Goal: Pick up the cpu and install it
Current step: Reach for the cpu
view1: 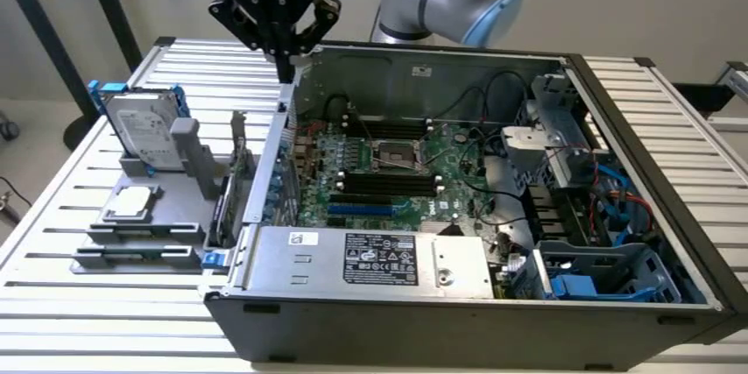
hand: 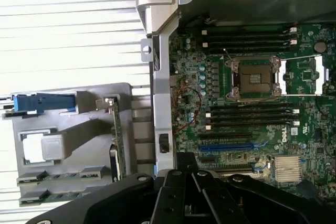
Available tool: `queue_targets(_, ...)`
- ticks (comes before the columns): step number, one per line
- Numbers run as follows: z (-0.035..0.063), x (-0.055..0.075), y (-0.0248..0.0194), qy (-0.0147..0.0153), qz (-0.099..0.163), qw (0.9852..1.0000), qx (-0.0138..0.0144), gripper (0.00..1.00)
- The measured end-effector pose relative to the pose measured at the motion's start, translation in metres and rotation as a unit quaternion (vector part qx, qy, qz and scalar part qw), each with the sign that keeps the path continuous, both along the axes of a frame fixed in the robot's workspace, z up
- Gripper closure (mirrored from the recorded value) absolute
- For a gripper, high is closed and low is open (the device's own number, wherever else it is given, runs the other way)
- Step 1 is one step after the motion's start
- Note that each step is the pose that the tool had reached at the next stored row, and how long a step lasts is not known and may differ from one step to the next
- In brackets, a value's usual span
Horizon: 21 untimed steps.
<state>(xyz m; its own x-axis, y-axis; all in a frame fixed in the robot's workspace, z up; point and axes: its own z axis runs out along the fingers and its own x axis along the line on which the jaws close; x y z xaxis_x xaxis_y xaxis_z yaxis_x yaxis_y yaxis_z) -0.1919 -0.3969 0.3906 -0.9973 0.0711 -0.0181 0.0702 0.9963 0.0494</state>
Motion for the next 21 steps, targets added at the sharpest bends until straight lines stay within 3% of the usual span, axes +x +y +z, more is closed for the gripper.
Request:
queue_targets(10, -0.0057, -0.045, 0.0009, 0.0000, 0.000, 1.0000, -0.0006, 0.89)
queue_targets(21, -0.0148, -0.095, 0.0020, 0.0000, 0.000, 1.0000, -0.0037, 0.89)
